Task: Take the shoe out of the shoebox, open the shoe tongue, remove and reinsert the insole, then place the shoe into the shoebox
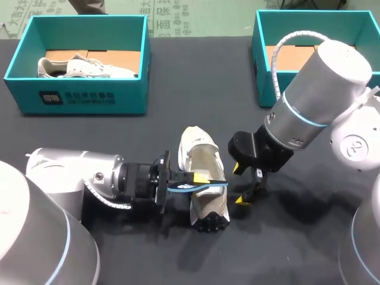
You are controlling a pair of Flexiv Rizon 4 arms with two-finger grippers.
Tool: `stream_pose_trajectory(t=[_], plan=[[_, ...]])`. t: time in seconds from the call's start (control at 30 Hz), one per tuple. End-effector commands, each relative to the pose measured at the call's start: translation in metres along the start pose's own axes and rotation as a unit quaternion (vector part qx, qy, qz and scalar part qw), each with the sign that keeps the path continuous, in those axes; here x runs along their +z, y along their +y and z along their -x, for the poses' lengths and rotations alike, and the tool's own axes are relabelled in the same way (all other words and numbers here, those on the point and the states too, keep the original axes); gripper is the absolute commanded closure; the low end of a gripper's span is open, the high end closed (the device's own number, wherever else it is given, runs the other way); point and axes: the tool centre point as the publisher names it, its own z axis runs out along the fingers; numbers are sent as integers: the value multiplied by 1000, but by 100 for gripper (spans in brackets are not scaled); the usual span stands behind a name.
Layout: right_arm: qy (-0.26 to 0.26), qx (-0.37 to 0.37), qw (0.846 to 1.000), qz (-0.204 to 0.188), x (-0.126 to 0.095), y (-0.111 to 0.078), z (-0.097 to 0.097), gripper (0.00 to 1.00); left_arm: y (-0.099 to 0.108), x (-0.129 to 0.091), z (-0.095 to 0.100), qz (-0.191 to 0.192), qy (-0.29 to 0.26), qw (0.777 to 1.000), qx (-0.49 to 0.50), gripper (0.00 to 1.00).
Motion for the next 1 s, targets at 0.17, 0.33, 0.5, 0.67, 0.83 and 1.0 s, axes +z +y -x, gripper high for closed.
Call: stream_pose_trajectory(t=[0.17, 0.33, 0.5, 0.67, 0.83, 1.0], plan=[[-1, 0, 1000, 0, 2, 0, -1, 0, 8, 2, 1, 6, -8, 1000, -10, 100], [-1, 0, 1000, 0, 2, 0, -1, 0, 12, 1, 0, 18, -10, 1000, -12, 100], [-1, 0, 1000, 0, 2, 0, -1, 0, 16, 1, 0, 29, -13, 999, -16, 100], [-1, 0, 1000, 0, 2, 0, -1, 0, 17, 1, -2, 41, -11, 999, -19, 100], [-1, 0, 1000, 0, 2, 0, -1, 0, 14, 4, -4, 35, -9, 999, -20, 100], [-1, 0, 1000, 0, 2, 0, -1, 0, 20, 5, -4, 48, -15, 998, -25, 100]])
